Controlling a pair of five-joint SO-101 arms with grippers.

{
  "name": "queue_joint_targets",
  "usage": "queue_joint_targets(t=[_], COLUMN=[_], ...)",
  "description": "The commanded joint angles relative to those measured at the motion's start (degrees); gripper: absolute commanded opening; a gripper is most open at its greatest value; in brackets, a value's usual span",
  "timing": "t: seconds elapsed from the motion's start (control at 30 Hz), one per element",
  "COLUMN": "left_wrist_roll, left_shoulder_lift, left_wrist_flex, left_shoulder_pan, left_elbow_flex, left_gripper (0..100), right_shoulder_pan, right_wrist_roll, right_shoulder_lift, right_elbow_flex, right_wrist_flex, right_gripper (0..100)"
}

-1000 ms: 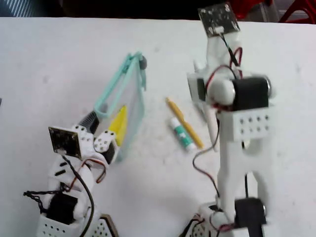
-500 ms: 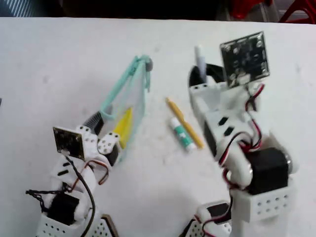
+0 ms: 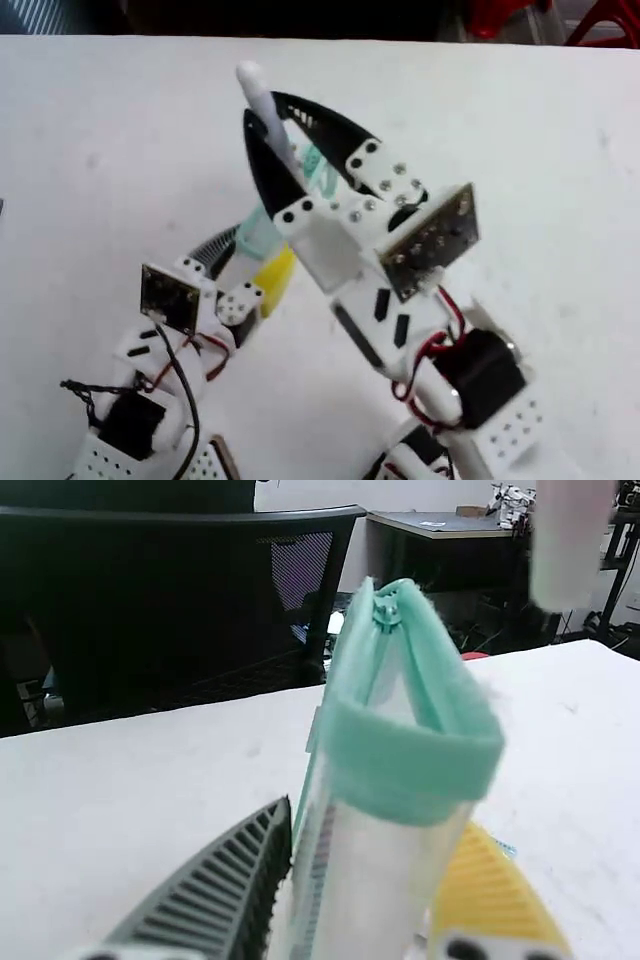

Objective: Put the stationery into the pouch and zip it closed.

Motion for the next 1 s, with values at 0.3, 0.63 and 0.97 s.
queue_joint_targets(t=[0.3, 0.63, 0.97], left_wrist_roll=[-0.7, -0.5, -0.6], left_shoulder_lift=[0.5, 0.5, 0.5], left_wrist_flex=[0.2, 0.1, 0.1], left_shoulder_pan=[0.2, 0.1, 0.1], left_elbow_flex=[-0.6, -0.8, -0.9], left_gripper=[23, 23, 23], right_shoulder_pan=[-4.2, -3.9, -1.1], right_wrist_roll=[0.4, 0.4, 0.4], right_shoulder_lift=[4.5, 0.4, -8.6], right_elbow_flex=[4.6, 11.4, 13.3], right_wrist_flex=[-13.1, -6.5, 4.5], right_gripper=[1.6, 1.6, 1.7])
